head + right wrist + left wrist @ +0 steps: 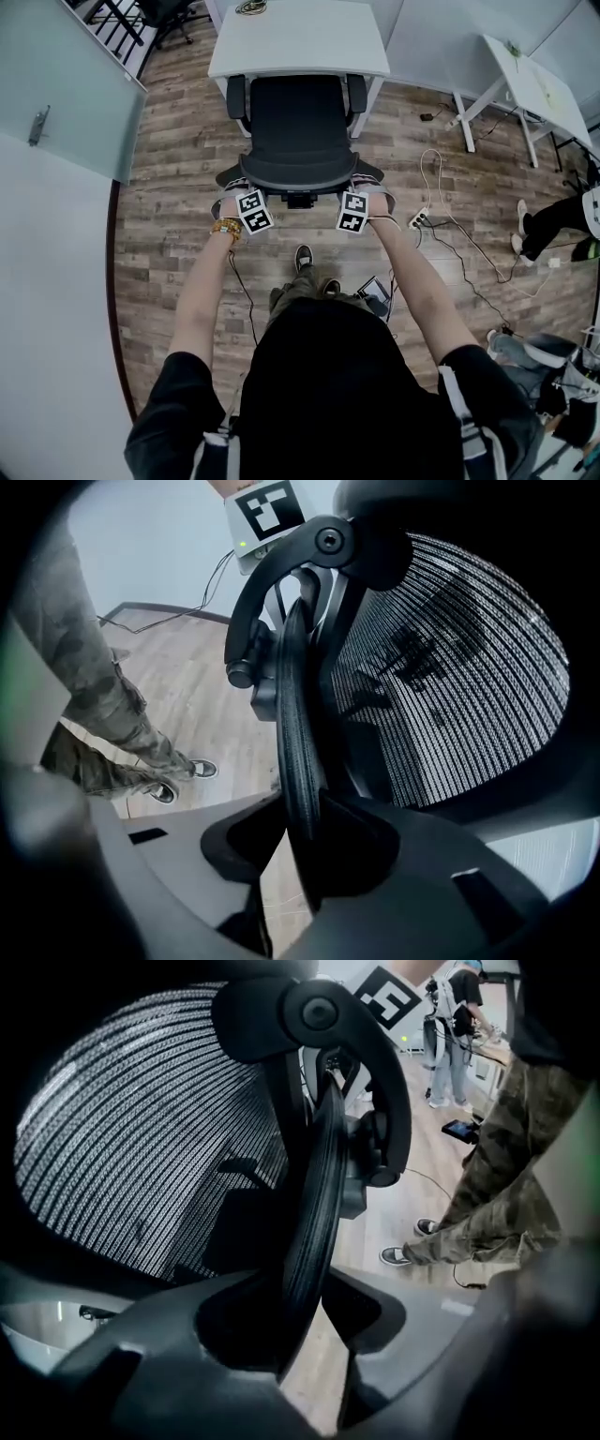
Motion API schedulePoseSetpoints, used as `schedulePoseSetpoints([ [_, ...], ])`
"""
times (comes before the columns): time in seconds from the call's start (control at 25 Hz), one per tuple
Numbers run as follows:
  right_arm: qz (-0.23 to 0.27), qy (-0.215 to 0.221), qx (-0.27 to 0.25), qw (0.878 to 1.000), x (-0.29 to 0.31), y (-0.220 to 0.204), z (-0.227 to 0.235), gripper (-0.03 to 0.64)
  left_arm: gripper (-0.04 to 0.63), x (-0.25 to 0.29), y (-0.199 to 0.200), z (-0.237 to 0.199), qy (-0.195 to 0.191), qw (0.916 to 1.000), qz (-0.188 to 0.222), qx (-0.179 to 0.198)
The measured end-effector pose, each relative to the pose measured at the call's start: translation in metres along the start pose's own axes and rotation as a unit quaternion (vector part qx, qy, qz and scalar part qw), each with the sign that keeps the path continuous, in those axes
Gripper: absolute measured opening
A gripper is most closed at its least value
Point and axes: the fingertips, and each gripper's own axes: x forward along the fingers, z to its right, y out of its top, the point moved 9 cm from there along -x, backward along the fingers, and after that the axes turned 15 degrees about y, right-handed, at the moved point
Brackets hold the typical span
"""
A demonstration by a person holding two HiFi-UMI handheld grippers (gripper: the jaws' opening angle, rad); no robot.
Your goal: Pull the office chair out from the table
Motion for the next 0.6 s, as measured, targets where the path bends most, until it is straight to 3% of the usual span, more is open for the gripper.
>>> schedulePoseSetpoints([
  [0.44,0.003,-0.009,-0.009,1.000,-0.001,-0.002,-0.015,0.097,0.150,-0.004,0.001,0.013,0.004,0.9998,-0.020,0.005],
  [0.6,0.005,-0.010,-0.013,1.000,-0.002,0.001,-0.018,0.094,0.150,-0.004,0.001,0.013,-0.003,0.9990,-0.044,-0.002],
])
